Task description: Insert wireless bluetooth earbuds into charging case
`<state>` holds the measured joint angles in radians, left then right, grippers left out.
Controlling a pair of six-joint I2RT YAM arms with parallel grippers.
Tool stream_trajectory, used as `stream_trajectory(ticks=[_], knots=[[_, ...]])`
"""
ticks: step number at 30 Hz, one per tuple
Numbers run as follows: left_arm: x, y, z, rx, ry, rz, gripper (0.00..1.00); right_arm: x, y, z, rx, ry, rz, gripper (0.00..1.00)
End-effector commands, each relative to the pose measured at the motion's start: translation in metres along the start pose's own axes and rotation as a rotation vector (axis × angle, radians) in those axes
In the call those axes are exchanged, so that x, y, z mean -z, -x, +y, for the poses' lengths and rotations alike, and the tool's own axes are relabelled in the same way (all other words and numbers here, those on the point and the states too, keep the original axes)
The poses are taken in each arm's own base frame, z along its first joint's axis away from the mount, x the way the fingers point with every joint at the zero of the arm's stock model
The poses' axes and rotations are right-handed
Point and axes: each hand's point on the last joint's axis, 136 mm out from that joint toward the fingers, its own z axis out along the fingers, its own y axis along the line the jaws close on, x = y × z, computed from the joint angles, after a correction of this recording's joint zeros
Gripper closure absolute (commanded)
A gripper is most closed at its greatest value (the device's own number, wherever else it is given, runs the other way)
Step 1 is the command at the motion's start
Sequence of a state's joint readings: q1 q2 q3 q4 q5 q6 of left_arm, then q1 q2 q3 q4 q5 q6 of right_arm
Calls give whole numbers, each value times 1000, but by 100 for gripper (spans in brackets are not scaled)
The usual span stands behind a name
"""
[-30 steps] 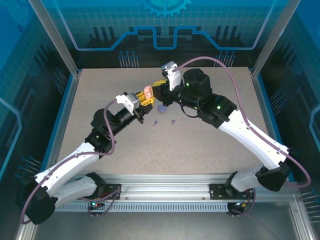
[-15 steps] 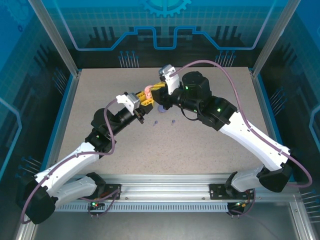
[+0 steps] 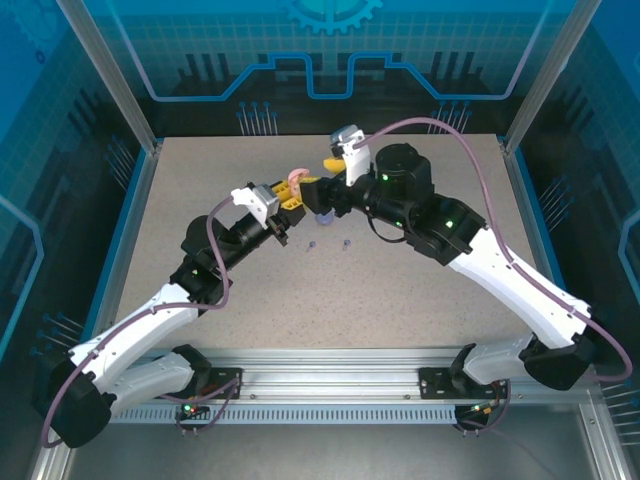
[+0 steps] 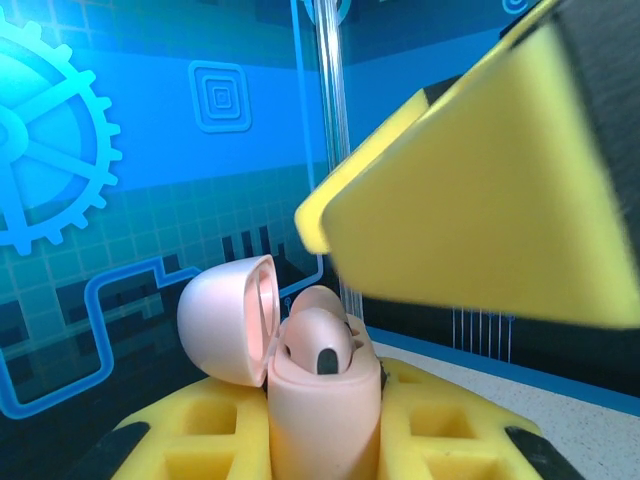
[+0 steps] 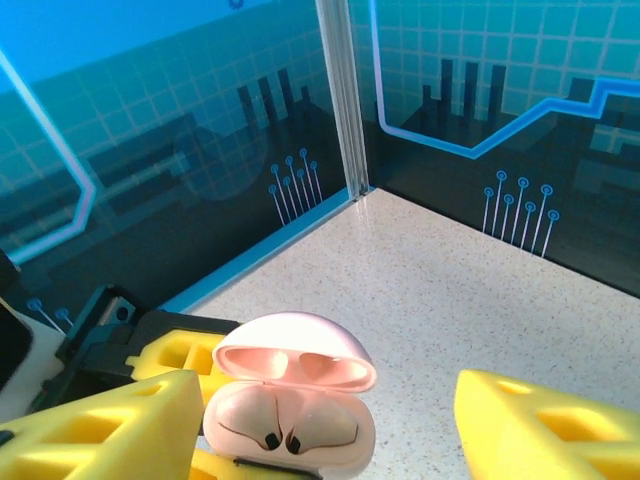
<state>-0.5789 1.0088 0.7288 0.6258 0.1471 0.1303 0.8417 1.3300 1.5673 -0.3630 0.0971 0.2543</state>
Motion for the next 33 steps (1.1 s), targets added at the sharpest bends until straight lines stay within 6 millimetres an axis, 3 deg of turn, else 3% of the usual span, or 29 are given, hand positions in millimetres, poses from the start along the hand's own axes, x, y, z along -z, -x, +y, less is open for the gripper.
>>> stream_trajectory(ticks=[1,7,12,16,19,25,33], knots=[[-2,24,-1,-12,-5,-62,100,26,29,-8,-60,-22,-113,27],[-2,20,-2,-7,-11,-53,100,36,30,-31,-161,-74,-79,26],[-3,13,-6,8,-37,-32,100,24,24,-46,-230,-93,28,29],[-4,5,-11,51,-64,-13,100,7,19,-46,-254,-66,114,33],[-6,1,-14,81,-79,-11,100,-8,15,-44,-254,-48,166,40],[-10,-3,-20,93,-102,0,100,-38,4,-42,-261,-5,264,69],[-13,-2,-20,88,-101,-5,100,-56,-16,-35,-258,37,364,77]])
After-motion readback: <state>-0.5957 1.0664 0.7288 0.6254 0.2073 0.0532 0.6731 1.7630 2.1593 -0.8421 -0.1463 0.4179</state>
